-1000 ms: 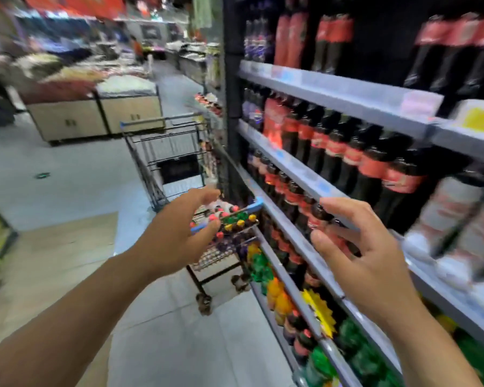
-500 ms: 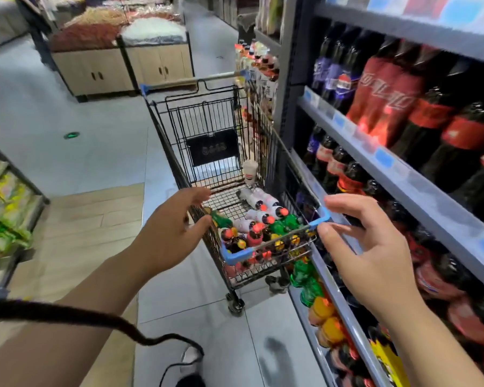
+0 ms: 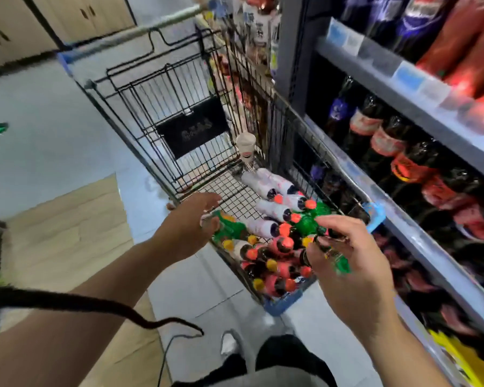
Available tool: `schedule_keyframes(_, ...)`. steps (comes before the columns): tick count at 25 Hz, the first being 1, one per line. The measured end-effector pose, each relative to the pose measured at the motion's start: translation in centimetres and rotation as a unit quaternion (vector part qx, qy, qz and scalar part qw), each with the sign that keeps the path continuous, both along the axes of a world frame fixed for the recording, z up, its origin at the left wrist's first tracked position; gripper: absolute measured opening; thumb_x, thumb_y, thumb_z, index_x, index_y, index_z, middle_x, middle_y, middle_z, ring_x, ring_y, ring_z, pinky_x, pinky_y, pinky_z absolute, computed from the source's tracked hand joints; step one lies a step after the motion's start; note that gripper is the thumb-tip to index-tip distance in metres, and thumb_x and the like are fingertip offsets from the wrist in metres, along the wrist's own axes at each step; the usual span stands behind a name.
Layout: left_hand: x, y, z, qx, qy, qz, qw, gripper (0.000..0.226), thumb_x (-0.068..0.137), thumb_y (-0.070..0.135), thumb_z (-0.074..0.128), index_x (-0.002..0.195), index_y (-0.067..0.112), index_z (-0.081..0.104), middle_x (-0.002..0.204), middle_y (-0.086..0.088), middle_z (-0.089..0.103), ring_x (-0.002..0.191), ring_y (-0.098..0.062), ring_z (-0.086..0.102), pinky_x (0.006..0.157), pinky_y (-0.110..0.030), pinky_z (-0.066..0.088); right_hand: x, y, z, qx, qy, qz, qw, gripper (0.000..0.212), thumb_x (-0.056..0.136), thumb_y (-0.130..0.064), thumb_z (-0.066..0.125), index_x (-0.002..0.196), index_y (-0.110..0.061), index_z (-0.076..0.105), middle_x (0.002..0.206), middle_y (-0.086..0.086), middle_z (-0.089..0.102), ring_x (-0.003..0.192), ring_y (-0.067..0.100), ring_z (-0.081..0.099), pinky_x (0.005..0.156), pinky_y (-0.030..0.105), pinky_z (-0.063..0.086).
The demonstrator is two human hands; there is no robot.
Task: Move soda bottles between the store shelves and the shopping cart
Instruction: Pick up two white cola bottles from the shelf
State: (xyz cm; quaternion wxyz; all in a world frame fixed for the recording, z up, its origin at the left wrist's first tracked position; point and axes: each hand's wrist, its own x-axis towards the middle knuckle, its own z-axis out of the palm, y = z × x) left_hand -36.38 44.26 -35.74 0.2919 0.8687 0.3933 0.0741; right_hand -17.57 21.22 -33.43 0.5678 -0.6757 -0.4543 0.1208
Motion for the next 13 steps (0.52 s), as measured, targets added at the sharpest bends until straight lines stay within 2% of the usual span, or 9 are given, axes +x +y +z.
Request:
schedule_keyframes(2,2.1,2.8,-2.1,-0.023,0.034,-0.011,0.999,0.045,0.094,0.018,0.065,0.137,0.024,0.054,0.130,0.005,0.059,0.116,-0.011,0.055,0.098,-0.026,0.043,0.7,1.3,-1.6,-0.007,0.006,-0.021,1.000,0.035,0.093,-0.030,0.068,0.121,-0.048,0.056,0.123,-0.024,0.058,0.112,0.016,0.064,0.089,0.031,0.056)
schedule_keyframes(5,5.0,6.2,-5.2,-0.034,0.070,-0.028,0.997,0.048,0.094,0.017,0.067,0.140,0.020,0.053,0.137,-0.004,0.058,0.123,-0.022,0.057,0.101,-0.034,0.047,2.7,3.1,-4.1,-0.087,0.063,-0.061,0.992,0.034,0.087,-0.046,0.070,0.116,-0.055,0.055,0.124,-0.031,0.057,0.103,0.001,0.067,0.082,0.013,0.053)
schedule_keyframes(7,6.6,8.1,-7.0,-0.047,0.135,-0.061,0.988,0.055,0.093,0.021,0.069,0.143,0.023,0.048,0.142,-0.003,0.053,0.121,-0.024,0.059,0.099,-0.038,0.050,3.9,4.2,-5.6,-0.128,0.067,-0.069,0.987,0.036,0.083,-0.045,0.069,0.114,-0.056,0.054,0.124,-0.038,0.054,0.105,-0.005,0.065,0.082,0.007,0.049)
schedule_keyframes(10,8.4,10.8,-9.8,-0.086,0.237,-0.130,0.959,0.056,0.091,0.024,0.070,0.143,0.027,0.050,0.139,-0.003,0.054,0.117,-0.023,0.059,0.097,-0.042,0.053,4.9,6.1,-7.4,-0.164,0.061,-0.070,0.982,0.042,0.082,-0.028,0.074,0.117,-0.042,0.055,0.121,-0.037,0.054,0.109,0.000,0.063,0.088,0.016,0.049)
schedule_keyframes(13,9.6,13.2,-12.6,-0.100,0.323,-0.217,0.916,0.060,0.090,0.031,0.070,0.146,0.024,0.048,0.138,-0.005,0.053,0.119,-0.023,0.057,0.099,-0.040,0.050,5.0,7.9,-8.7,-0.167,0.075,-0.096,0.979,0.036,0.086,-0.033,0.071,0.118,-0.040,0.056,0.120,-0.030,0.057,0.110,-0.001,0.061,0.091,0.010,0.045)
